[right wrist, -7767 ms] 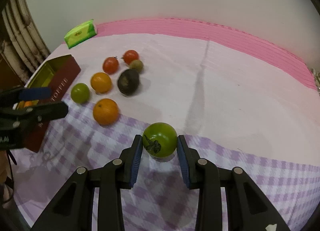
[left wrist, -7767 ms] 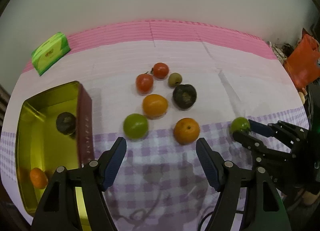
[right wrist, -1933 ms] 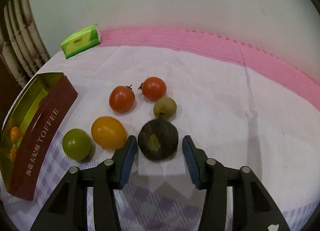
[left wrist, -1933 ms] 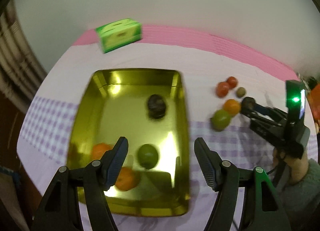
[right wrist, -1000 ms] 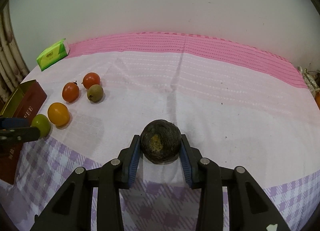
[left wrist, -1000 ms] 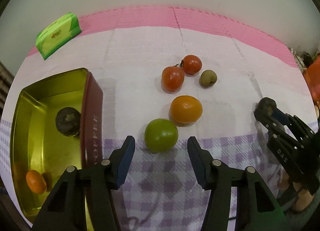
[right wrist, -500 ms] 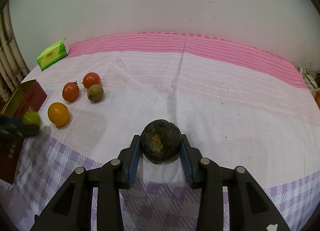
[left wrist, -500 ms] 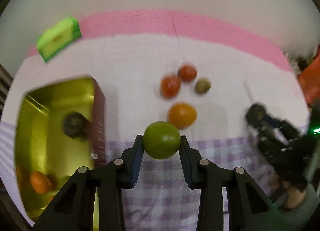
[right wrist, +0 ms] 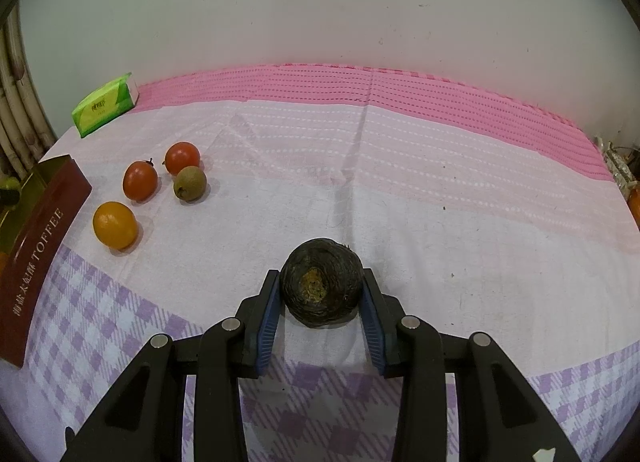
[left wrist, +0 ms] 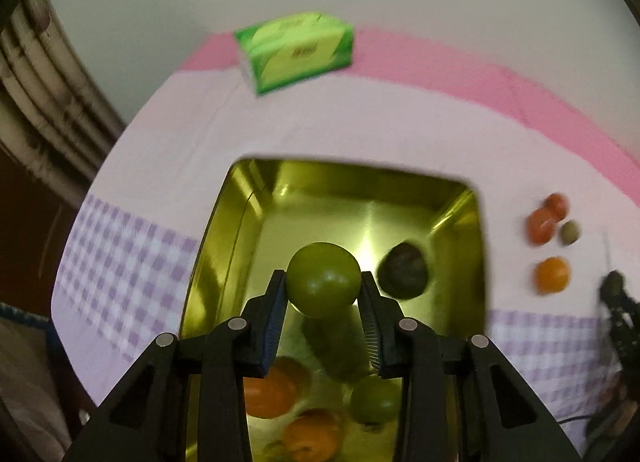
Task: Organize fruits
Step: 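Release the green lime into the gold tin with the left gripper while the right holds dark fruit, then carry the dark brown fruit into the gold tin with the right gripper and release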
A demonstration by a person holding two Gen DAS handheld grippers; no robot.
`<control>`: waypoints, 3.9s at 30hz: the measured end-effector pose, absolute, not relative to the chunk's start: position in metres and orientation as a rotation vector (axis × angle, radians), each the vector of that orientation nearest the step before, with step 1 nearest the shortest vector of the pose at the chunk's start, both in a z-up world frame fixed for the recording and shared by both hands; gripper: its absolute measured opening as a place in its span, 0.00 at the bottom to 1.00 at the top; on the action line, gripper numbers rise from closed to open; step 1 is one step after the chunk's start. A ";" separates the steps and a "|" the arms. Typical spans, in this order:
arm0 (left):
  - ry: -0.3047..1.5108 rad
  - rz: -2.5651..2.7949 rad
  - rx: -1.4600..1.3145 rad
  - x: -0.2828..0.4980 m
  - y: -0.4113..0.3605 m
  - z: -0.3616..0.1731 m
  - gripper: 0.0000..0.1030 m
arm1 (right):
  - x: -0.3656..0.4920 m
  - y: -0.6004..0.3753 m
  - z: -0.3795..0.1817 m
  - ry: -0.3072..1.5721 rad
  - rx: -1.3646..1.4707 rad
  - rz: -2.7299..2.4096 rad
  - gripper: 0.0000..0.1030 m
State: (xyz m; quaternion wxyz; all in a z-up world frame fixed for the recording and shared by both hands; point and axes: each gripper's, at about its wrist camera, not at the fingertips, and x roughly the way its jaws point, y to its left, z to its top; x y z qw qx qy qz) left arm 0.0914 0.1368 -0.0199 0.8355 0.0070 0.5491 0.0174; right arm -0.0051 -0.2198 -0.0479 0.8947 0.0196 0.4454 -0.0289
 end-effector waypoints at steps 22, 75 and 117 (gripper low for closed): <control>1.261 0.058 0.006 0.089 0.146 -0.056 0.36 | -0.005 -0.219 -0.048 0.925 0.033 -0.063 0.35; 1.091 0.081 -0.070 -0.009 0.204 0.007 0.63 | 0.001 -0.206 -0.007 0.880 0.044 -0.059 0.33; 1.055 0.195 -0.157 -0.011 0.241 0.005 0.71 | 0.026 0.015 0.024 0.890 -0.093 0.481 0.36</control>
